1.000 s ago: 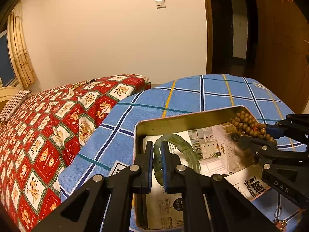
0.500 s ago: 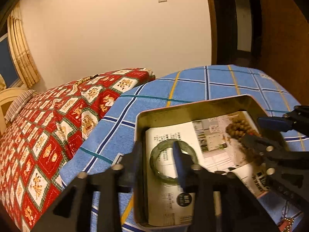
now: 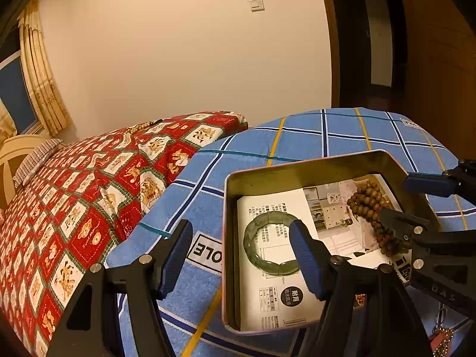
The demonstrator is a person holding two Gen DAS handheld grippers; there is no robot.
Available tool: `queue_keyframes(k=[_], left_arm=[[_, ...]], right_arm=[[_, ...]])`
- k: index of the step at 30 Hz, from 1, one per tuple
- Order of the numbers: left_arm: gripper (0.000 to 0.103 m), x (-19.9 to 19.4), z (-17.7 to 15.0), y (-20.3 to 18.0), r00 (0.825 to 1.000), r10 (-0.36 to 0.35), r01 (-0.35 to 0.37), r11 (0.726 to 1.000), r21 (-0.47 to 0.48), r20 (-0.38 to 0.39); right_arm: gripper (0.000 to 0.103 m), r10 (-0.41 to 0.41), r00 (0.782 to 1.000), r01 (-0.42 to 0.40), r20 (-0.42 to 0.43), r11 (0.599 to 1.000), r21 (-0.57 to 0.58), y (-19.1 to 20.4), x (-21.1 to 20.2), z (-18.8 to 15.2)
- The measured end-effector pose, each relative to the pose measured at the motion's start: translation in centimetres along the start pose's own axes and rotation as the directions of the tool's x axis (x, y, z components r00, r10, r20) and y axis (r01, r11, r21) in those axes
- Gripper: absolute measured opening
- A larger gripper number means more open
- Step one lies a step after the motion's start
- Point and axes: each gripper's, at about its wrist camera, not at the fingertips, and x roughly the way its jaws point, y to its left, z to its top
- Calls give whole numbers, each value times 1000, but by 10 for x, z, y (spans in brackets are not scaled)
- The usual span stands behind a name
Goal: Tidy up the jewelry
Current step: 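Open both tools to drop the jade bangle and bead bracelet into the tin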
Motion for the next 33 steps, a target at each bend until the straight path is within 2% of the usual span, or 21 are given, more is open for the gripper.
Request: queue_keyframes(k=[19,33], left_arm=[[68,-19,-6,6,1000,10,-10,1000,-19,0],[68,-38,-29,11,1000,6,-7,999,-44,-23]], right_arm=[[54,-9,1000,9,0,1000,-4,4,-14,-7],[57,-18,1000,18,7,999,30,2,-40,-36]])
